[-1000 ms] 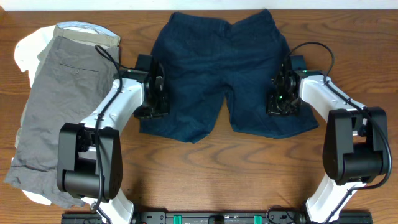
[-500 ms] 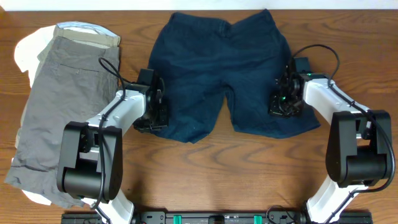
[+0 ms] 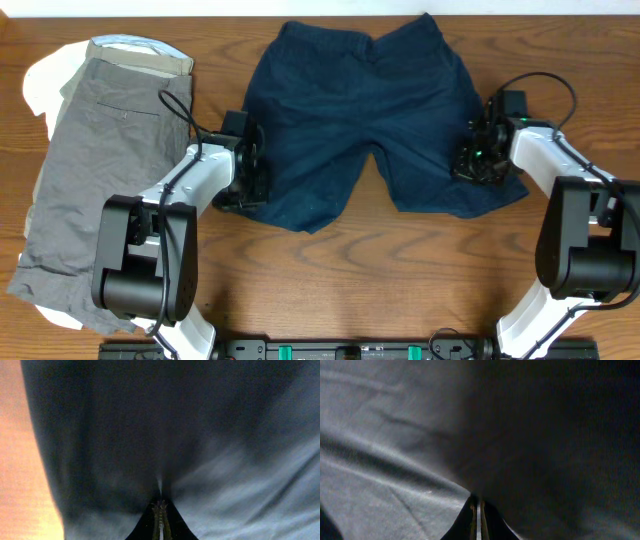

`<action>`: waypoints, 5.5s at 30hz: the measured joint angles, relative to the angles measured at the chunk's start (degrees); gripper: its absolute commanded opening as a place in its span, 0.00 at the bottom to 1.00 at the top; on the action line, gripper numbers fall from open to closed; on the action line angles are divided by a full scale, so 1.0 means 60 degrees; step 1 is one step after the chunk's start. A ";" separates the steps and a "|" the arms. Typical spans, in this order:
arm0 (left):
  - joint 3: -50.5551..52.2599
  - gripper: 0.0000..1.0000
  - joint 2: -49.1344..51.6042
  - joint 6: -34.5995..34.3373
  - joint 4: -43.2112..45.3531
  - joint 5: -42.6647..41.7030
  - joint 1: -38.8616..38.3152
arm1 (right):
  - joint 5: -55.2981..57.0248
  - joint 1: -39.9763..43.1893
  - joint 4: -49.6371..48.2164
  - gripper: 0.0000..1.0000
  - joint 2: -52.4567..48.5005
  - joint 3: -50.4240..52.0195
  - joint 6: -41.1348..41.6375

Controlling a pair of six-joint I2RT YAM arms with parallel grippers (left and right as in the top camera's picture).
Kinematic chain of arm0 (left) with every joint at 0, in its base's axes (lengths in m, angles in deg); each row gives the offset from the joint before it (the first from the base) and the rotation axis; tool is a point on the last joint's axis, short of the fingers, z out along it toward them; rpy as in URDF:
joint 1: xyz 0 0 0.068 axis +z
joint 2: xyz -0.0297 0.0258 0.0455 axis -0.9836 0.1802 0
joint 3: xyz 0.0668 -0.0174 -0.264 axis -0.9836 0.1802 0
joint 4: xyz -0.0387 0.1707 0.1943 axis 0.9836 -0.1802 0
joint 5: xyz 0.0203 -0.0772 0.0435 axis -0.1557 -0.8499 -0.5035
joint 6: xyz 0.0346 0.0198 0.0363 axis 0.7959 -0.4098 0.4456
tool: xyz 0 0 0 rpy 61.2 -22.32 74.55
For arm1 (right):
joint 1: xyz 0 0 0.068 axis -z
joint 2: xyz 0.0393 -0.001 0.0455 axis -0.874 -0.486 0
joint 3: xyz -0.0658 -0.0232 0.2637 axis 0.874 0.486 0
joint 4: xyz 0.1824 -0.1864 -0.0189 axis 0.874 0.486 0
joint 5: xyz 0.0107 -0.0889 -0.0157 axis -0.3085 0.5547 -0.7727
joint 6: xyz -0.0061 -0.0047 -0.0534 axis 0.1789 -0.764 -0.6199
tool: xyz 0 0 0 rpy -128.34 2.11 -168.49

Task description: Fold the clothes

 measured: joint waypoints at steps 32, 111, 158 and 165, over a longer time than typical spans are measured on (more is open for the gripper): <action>-0.3260 0.54 0.0033 0.1559 0.2171 -0.0616 0.0000 | -0.0783 0.0943 0.2426 0.69 0.2495 -0.3373 -0.1701; -0.4065 0.25 -0.2299 0.1300 -0.1632 -0.1974 0.1151 | 0.0066 -0.1351 0.0251 0.04 0.2830 0.1169 0.0412; -0.4054 0.53 0.2226 0.2084 0.4266 -0.2109 0.0528 | 0.2120 0.2262 -0.1559 0.54 0.1887 0.0958 0.0492; -0.4054 0.61 0.2291 0.1880 0.5246 -0.2120 -0.0004 | 0.1592 0.1978 0.0051 0.65 0.1967 -0.0729 0.0200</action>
